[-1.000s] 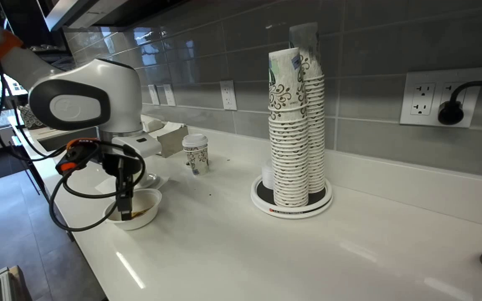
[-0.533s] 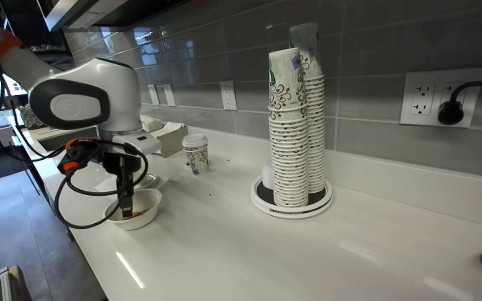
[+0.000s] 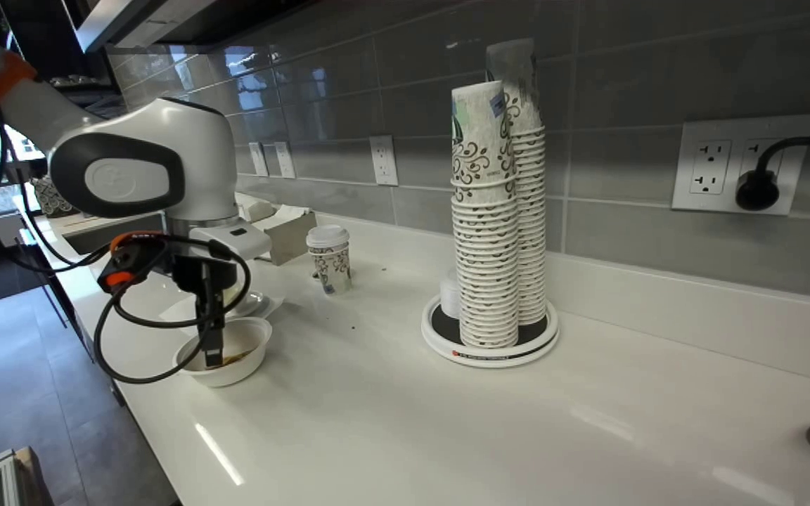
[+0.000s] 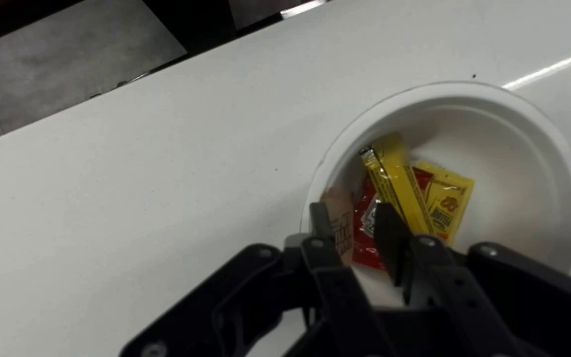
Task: Take the brown packet out of the bowl
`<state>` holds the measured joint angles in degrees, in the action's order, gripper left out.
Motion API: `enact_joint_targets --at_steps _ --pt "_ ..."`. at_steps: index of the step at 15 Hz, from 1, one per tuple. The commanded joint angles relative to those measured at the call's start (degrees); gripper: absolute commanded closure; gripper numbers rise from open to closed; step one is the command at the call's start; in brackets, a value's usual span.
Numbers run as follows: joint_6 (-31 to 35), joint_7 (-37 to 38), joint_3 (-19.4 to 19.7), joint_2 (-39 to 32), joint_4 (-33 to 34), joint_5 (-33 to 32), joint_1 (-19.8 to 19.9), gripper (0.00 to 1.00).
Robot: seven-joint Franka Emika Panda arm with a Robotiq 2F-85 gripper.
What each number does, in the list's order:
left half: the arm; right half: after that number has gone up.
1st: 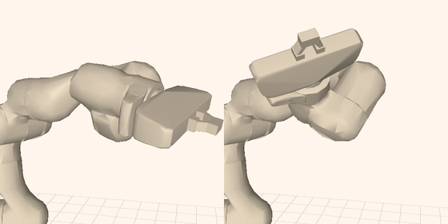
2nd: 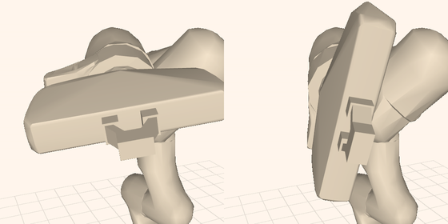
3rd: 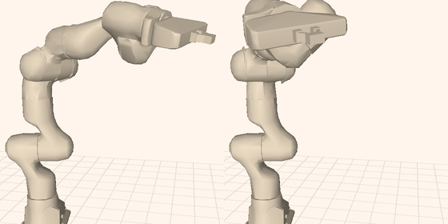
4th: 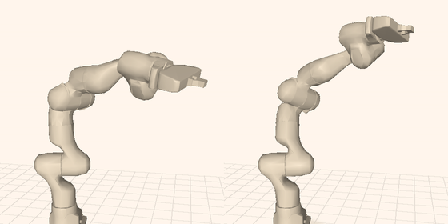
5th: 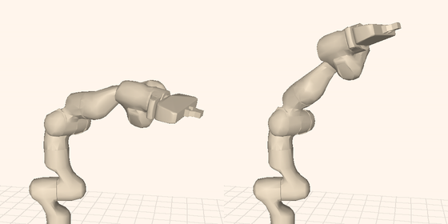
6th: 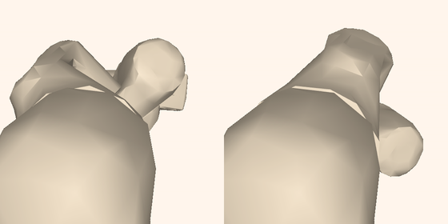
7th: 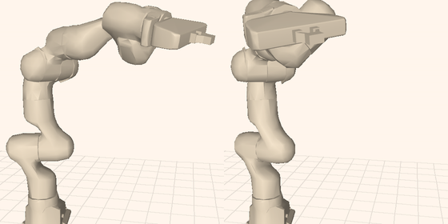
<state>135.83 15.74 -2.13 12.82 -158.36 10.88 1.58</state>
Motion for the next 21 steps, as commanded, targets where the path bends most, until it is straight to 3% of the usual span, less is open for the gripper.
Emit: enact_joint_targets --at_steps 1,7,21 --pt "0.91 1.08 -0.03 -0.71 0.04 -1.23 -0.07 0.67" --pt "1.38 2.20 -0.24 -1.93 0.04 -2.51 0.05 0.75" --pt "0.77 7.57 -0.95 -0.88 1.00 -8.57 0.43 0.72"
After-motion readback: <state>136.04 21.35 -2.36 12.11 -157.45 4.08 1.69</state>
